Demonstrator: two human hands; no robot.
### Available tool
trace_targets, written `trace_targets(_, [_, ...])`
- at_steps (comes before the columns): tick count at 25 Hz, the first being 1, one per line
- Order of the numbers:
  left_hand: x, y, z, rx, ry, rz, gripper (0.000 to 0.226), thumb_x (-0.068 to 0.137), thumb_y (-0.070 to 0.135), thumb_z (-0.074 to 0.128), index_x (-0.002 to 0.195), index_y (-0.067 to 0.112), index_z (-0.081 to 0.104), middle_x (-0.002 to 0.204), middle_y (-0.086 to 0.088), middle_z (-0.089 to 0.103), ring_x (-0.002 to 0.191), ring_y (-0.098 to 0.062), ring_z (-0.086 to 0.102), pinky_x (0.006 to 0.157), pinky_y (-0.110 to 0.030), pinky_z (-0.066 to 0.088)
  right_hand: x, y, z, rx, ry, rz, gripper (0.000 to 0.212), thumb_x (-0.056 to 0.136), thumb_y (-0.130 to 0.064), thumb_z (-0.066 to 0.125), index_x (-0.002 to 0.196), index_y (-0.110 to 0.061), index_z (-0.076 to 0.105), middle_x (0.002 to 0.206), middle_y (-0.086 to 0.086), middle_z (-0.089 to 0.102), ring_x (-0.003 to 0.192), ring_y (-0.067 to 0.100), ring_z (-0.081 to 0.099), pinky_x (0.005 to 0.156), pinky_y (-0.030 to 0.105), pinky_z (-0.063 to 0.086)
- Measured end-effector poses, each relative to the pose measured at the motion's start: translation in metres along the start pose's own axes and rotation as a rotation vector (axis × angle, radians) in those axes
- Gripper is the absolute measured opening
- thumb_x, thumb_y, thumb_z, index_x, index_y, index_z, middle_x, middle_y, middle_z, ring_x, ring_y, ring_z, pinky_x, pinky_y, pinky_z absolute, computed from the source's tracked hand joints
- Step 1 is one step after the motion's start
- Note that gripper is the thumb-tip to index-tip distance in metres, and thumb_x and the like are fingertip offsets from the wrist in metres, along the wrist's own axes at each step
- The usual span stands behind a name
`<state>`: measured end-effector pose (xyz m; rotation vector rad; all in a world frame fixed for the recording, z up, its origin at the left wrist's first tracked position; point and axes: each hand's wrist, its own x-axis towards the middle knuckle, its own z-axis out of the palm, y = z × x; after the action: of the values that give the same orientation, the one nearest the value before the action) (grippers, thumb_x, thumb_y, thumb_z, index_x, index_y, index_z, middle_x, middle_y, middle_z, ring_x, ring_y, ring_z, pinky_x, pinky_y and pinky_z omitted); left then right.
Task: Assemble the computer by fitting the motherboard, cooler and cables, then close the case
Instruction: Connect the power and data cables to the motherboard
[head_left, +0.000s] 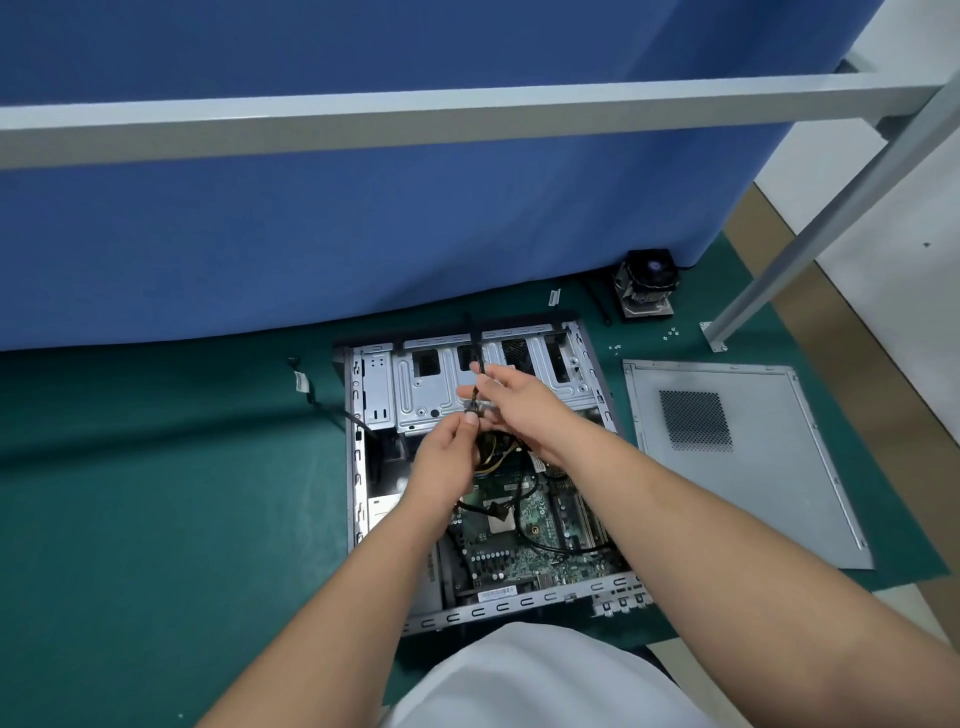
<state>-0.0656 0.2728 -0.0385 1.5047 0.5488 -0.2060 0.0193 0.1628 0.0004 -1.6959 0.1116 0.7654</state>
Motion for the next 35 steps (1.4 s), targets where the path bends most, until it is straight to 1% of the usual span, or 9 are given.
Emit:
trace_targets(3, [0.0, 0.006, -0.017, -0.105, 0.062, 0.072, 0.031, 0.108, 0.041, 0.046, 0.093, 0.037, 0.072, 0.057, 0.009, 0.047, 0.044, -0.007, 0.035, 0.043, -0.024, 0.031, -0.018, 0.015, -0.007, -0.412, -0.122, -0.059, 0.025, 0.104, -0.051, 0.045, 0.12, -0.047, 0.064, 0.11, -0.018, 0.074, 0.099, 0.004, 0.07, 0.098, 0.032, 0.052])
trace_targets(6, [0.002, 0.018, -0.031, -0.289, 0.142, 0.111, 0.034, 0.109, 0.04, 0.046, 0.088, 0.036, 0.072, 0.055, 0.01, 0.039, 0.044, -0.008, 0.028, 0.042, -0.022, 0.026, -0.039, 0.042, -0.009, -0.735, -0.255, -0.069, 0.055, 0.093, -0.076, 0.036, 0.125, -0.041, 0.065, 0.119, -0.016, 0.071, 0.108, 0.006, 0.064, 0.1, 0.037, 0.05])
trace_targets(11, [0.001, 0.029, -0.058, -0.503, 0.354, 0.17, 0.028, 0.111, 0.037, 0.041, 0.099, 0.023, 0.062, 0.055, 0.009, 0.034, 0.045, -0.007, 0.025, 0.042, -0.022, 0.023, -0.044, 0.066, -0.013, -1.148, -0.214, -0.303, 0.048, 0.104, -0.05, 0.046, 0.148, -0.03, 0.049, 0.147, -0.001, 0.056, 0.141, 0.019, 0.042, 0.126, 0.04, 0.012])
trace_targets(16, [-0.01, 0.026, -0.088, -0.651, 0.63, 0.17, 0.028, 0.111, 0.038, 0.037, 0.098, 0.022, 0.055, 0.059, 0.005, 0.025, 0.048, -0.009, 0.018, 0.043, -0.024, 0.017, -0.04, 0.066, 0.004, -1.159, -0.296, -0.343, 0.062, 0.104, -0.041, 0.05, 0.161, -0.028, 0.027, 0.167, -0.006, 0.025, 0.154, 0.017, 0.015, 0.126, 0.038, 0.01])
trace_targets(19, [-0.007, 0.017, -0.114, -0.77, 0.759, 0.069, 0.025, 0.11, 0.033, 0.037, 0.097, 0.021, 0.054, 0.058, 0.006, 0.024, 0.046, -0.01, 0.017, 0.042, -0.024, 0.018, -0.04, 0.063, 0.005, -1.096, -0.339, -0.335, 0.062, 0.104, -0.039, 0.052, 0.16, -0.03, 0.027, 0.169, -0.014, 0.014, 0.152, 0.016, 0.023, 0.126, 0.038, 0.017])
trace_targets(24, [0.01, -0.013, -0.144, -0.855, 0.772, -0.219, 0.028, 0.1, 0.004, 0.027, 0.089, 0.02, 0.048, 0.062, 0.004, 0.026, 0.04, -0.01, 0.019, 0.039, -0.022, 0.017, -0.034, 0.044, -0.04, -1.138, -0.109, -0.327, 0.04, 0.103, -0.034, 0.053, 0.142, -0.028, 0.054, 0.151, -0.009, 0.048, 0.134, 0.014, 0.048, 0.117, 0.034, 0.035])
trace_targets(28, [0.026, -0.023, -0.151, -0.784, 0.595, -0.439, 0.021, 0.107, 0.012, 0.037, 0.088, 0.017, 0.045, 0.07, 0.002, 0.042, 0.055, -0.011, 0.039, 0.045, -0.021, 0.038, -0.03, 0.031, -0.072, -1.19, 0.038, -0.311, 0.028, 0.103, -0.034, 0.051, 0.125, -0.025, 0.067, 0.124, -0.005, 0.063, 0.116, 0.017, 0.058, 0.099, 0.037, 0.05])
trace_targets(31, [0.025, -0.02, -0.156, -0.478, 0.477, -0.565, 0.02, 0.105, 0.031, 0.055, 0.102, 0.012, 0.058, 0.079, -0.004, 0.063, 0.065, -0.016, 0.056, 0.058, -0.028, 0.046, -0.031, 0.03, -0.054, -1.188, -0.063, -0.302, 0.029, 0.103, -0.036, 0.049, 0.124, -0.026, 0.067, 0.122, -0.005, 0.064, 0.11, 0.015, 0.06, 0.097, 0.038, 0.052])
trace_targets(35, [0.02, -0.02, -0.151, 0.025, 0.669, -0.459, 0.049, 0.096, 0.04, 0.069, 0.128, 0.01, 0.047, 0.13, -0.016, 0.059, 0.113, -0.035, 0.062, 0.093, -0.046, 0.052, -0.028, 0.031, -0.006, -1.116, -0.187, -0.343, 0.031, 0.104, -0.036, 0.049, 0.128, -0.025, 0.064, 0.128, -0.005, 0.062, 0.112, 0.014, 0.059, 0.098, 0.038, 0.052])
